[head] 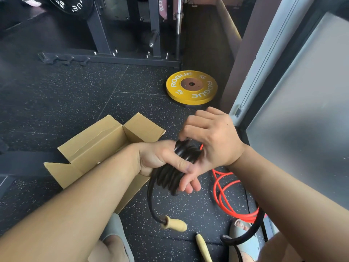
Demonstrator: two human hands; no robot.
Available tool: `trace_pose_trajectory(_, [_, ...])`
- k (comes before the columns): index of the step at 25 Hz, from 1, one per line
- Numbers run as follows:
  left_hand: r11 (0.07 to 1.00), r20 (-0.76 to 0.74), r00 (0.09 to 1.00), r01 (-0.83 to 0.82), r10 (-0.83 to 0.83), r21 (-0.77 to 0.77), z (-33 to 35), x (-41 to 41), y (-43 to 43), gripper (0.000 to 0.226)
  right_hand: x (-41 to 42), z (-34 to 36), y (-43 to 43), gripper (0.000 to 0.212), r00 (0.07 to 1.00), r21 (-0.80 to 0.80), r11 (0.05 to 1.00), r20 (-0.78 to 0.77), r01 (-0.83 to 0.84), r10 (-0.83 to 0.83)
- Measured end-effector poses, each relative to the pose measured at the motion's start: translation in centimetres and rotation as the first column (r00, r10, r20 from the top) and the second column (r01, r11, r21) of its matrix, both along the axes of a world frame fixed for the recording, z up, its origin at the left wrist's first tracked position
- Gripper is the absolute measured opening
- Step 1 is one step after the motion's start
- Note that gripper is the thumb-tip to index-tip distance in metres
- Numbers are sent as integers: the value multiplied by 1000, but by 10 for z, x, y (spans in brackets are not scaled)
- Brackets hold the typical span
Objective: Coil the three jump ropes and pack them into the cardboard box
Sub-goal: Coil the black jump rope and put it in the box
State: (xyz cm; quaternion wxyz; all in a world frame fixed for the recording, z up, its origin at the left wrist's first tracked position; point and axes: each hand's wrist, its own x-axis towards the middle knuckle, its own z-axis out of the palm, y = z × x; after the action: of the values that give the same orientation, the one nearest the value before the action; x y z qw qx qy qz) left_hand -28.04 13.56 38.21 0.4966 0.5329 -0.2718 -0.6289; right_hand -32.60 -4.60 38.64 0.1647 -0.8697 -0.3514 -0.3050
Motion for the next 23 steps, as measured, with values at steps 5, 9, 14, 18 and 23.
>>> trace_pose_trajectory(5, [996, 12, 996, -91, 91, -27, 0, 4, -3, 14, 11, -2, -12, 96, 934, 66, 996, -348, -59, 79])
trace_pose_trajectory(9, [997, 19, 999, -28, 30, -72, -8, 9, 4, 18, 14, -3, -23, 100, 659, 145, 985, -733, -92, 170])
trace_pose_trajectory(14, [946, -188, 981, -25, -38, -324, -6, 13, 20, 19, 13, -3, -33, 76, 154, 568, 823, -813, -4, 562])
trace_pose_trajectory(18, [884, -299, 954, -107, -38, -454, -6, 11, 19, 22, 15, -1, -19, 68, 200, 730, 675, -680, 104, 705])
trace_pose_trajectory(23, [895, -108, 958, -285, 264, -342, -5, 14, 20, 36, 18, -5, -10, 41, 423, 747, 621, -656, 239, 626])
